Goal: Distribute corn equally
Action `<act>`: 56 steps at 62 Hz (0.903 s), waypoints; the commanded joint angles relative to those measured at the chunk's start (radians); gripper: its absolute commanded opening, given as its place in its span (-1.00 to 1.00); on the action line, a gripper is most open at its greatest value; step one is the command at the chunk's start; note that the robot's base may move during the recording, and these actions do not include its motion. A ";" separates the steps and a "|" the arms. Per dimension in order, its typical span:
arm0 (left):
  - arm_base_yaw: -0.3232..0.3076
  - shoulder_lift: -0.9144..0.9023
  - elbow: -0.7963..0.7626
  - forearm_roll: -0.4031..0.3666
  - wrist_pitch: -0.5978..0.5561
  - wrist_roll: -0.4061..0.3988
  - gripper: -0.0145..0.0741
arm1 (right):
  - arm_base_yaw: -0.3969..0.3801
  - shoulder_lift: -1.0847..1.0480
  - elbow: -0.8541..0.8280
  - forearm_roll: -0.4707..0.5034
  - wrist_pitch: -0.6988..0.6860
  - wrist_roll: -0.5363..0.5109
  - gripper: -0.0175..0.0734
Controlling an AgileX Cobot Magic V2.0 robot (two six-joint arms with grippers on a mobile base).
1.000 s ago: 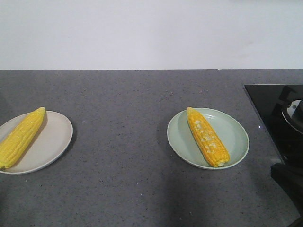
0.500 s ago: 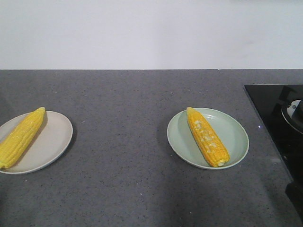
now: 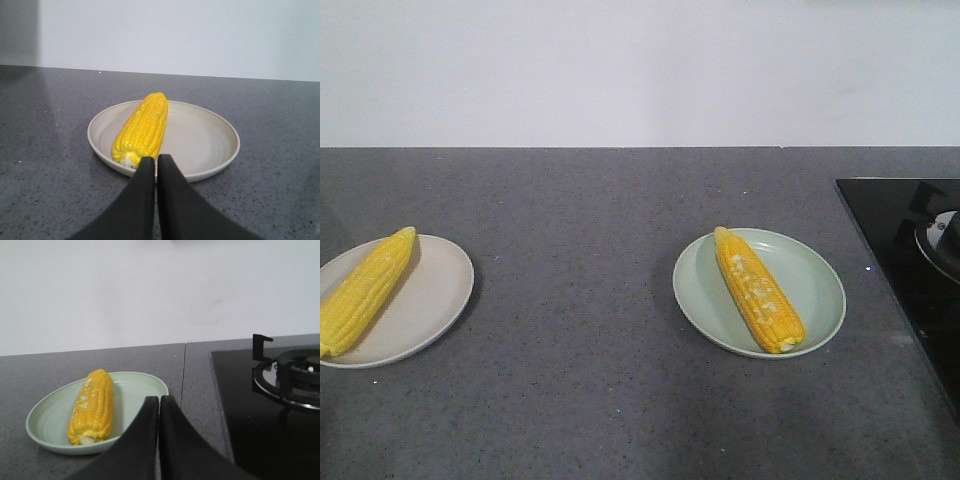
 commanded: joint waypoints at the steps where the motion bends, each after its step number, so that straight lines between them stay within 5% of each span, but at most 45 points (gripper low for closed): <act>1: 0.000 -0.014 -0.023 -0.008 -0.071 -0.002 -0.69 | -0.008 -0.008 0.019 -0.046 -0.113 -0.009 -0.63; 20: 0.000 -0.014 -0.023 -0.008 -0.071 -0.002 -0.69 | -0.008 -0.008 0.019 -0.125 -0.127 -0.007 -0.63; 56: 0.000 -0.014 -0.023 -0.008 -0.071 -0.002 -0.69 | -0.008 -0.008 0.019 -0.120 -0.127 -0.007 -0.63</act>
